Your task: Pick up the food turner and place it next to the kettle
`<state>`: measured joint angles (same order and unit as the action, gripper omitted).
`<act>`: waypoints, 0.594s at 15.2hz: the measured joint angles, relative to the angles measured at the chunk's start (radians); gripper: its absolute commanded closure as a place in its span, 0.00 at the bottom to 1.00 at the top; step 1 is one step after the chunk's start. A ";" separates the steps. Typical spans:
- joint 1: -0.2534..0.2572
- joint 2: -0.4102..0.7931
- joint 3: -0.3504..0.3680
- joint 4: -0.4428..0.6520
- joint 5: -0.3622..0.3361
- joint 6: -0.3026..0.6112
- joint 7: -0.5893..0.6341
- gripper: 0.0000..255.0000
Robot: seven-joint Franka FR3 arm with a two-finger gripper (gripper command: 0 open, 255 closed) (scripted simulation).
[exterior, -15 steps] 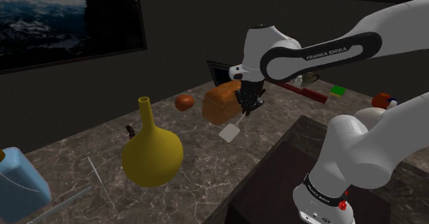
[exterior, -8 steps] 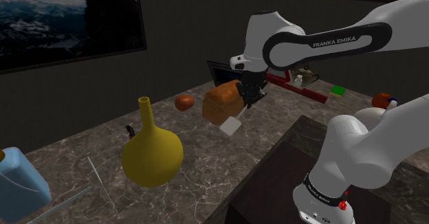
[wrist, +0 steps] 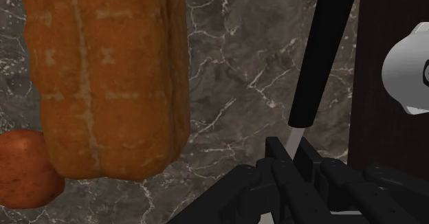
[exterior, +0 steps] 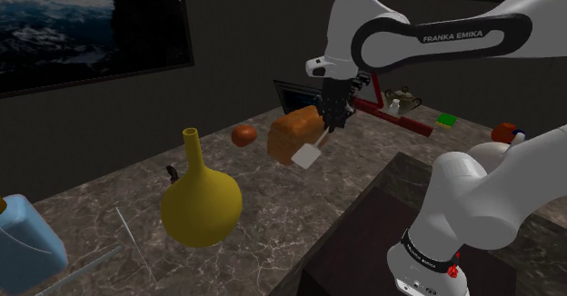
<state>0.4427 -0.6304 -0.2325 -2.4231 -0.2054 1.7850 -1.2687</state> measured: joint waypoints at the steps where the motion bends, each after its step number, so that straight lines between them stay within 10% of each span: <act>1: 0.000 0.001 0.000 0.013 0.001 -0.012 -0.003 1.00; 9: 0.004 0.005 0.010 0.123 0.011 -0.117 -0.014 1.00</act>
<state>0.4463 -0.6256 -0.2224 -2.3005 -0.1946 1.6677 -1.2824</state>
